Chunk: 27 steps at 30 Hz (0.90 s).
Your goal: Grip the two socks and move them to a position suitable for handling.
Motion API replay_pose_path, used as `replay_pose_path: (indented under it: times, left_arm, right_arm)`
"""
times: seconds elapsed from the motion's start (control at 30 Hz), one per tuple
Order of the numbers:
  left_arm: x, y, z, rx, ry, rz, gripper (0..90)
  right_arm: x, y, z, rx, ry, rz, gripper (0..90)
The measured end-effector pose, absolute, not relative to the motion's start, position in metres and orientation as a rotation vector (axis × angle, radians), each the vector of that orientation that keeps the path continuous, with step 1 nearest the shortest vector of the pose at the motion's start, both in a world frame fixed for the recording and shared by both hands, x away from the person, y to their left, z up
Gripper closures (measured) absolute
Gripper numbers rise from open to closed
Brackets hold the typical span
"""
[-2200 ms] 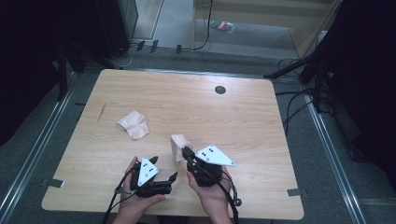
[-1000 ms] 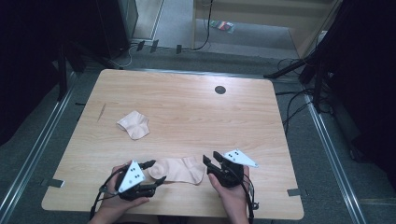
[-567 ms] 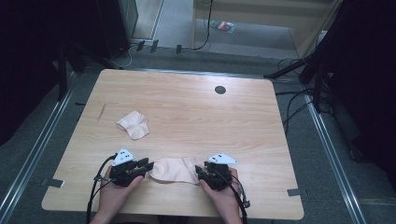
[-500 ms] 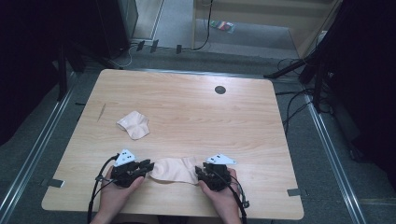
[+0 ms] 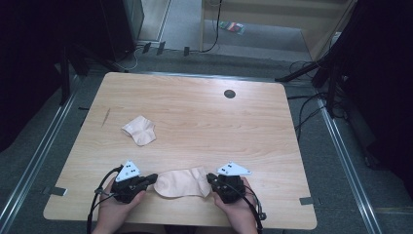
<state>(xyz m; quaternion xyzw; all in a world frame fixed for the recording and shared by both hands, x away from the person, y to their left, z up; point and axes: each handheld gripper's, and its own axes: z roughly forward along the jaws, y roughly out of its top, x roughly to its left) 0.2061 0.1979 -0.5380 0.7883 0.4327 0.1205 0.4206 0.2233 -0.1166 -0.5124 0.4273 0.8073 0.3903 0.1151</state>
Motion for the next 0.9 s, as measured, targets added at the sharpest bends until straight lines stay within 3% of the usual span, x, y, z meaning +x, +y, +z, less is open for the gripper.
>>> replay_pose_path:
  times: [0.1, 0.13, 0.17, 0.2, 0.23, 0.4, 0.47, 0.53, 0.67, 0.9]
  left_arm:
    - [0.203, 0.198, -0.540, 1.990, 1.064, 0.279, 86.0]
    - [0.203, 0.198, -0.541, 1.988, 1.050, 0.274, 86.0]
    - [0.204, 0.198, -0.542, 1.982, 1.046, 0.275, 72.6]
    - [0.204, 0.198, -0.542, 1.970, 1.050, 0.281, 72.6]
    - [0.206, 0.201, -0.541, 1.936, 1.060, 0.300, 59.3]
    - [0.214, 0.212, -0.542, 1.883, 1.116, 0.370, 51.4]
    - [0.219, 0.218, -0.543, 1.857, 1.146, 0.409, 46.3]
    - [0.226, 0.227, -0.544, 1.828, 1.171, 0.458, 44.0]
    - [0.232, 0.236, -0.544, 1.785, 1.207, 0.476, 39.4]
    - [0.248, 0.261, -0.540, 1.650, 1.301, 0.600, 31.1]
  right_arm:
    - [0.225, -0.119, -0.517, 1.237, 2.427, 1.124, 80.6]
    - [0.227, -0.119, -0.520, 1.234, 2.439, 1.115, 71.6]
    - [0.230, -0.122, -0.522, 1.281, 2.405, 1.145, 57.7]
    - [0.230, -0.122, -0.522, 1.281, 2.405, 1.145, 57.7]
    - [0.232, -0.124, -0.521, 1.307, 2.373, 1.214, 49.7]
    - [0.233, -0.129, -0.519, 1.307, 2.264, 1.239, 40.9]
    - [0.235, -0.134, -0.519, 1.327, 2.181, 1.222, 28.7]
    - [0.236, -0.137, -0.518, 1.331, 2.125, 1.206, 22.0]
    - [0.241, -0.146, -0.519, 1.346, 2.037, 1.215, 13.2]
    - [0.255, -0.168, -0.536, 1.407, 1.874, 1.253, 9.7]
